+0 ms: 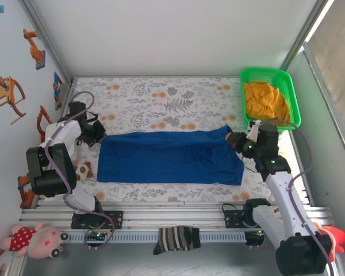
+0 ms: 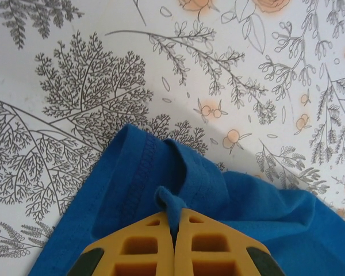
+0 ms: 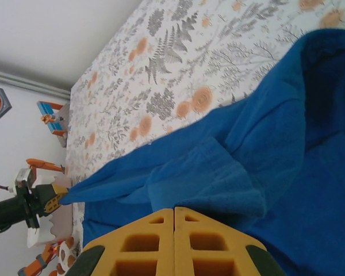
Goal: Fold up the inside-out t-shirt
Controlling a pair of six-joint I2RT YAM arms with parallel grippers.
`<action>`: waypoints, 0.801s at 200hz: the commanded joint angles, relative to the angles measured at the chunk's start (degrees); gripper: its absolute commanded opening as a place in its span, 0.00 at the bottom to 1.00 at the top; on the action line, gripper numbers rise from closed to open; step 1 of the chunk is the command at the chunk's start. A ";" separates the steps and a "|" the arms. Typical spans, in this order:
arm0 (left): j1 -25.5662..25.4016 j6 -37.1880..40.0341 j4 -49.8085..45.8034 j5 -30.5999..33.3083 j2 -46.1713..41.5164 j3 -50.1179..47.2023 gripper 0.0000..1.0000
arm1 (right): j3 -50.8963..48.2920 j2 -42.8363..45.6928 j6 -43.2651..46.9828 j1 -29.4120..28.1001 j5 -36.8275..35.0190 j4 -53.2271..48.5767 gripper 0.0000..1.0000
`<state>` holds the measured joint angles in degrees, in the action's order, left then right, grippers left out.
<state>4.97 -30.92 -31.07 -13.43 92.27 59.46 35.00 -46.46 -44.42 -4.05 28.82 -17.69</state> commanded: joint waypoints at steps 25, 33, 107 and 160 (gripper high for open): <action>0.39 -0.09 0.07 0.71 2.05 -2.37 0.04 | -5.61 6.36 -0.91 -1.13 -1.62 -5.89 0.00; 0.47 0.28 0.02 1.02 2.59 -2.42 0.10 | -6.56 7.19 -1.20 -1.37 -1.26 -6.42 0.00; 1.97 -0.32 -3.37 0.16 -1.62 3.04 0.77 | 1.55 5.79 7.03 -2.50 -8.85 -20.20 0.42; -4.39 -1.95 -1.58 -1.20 1.38 6.32 0.83 | 11.26 -21.91 12.81 -5.76 -2.36 -4.60 0.42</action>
<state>3.09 -31.44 -32.47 -13.17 91.81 64.47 41.45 -57.71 -36.34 -6.81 24.51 -29.54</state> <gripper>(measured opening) 0.827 0.419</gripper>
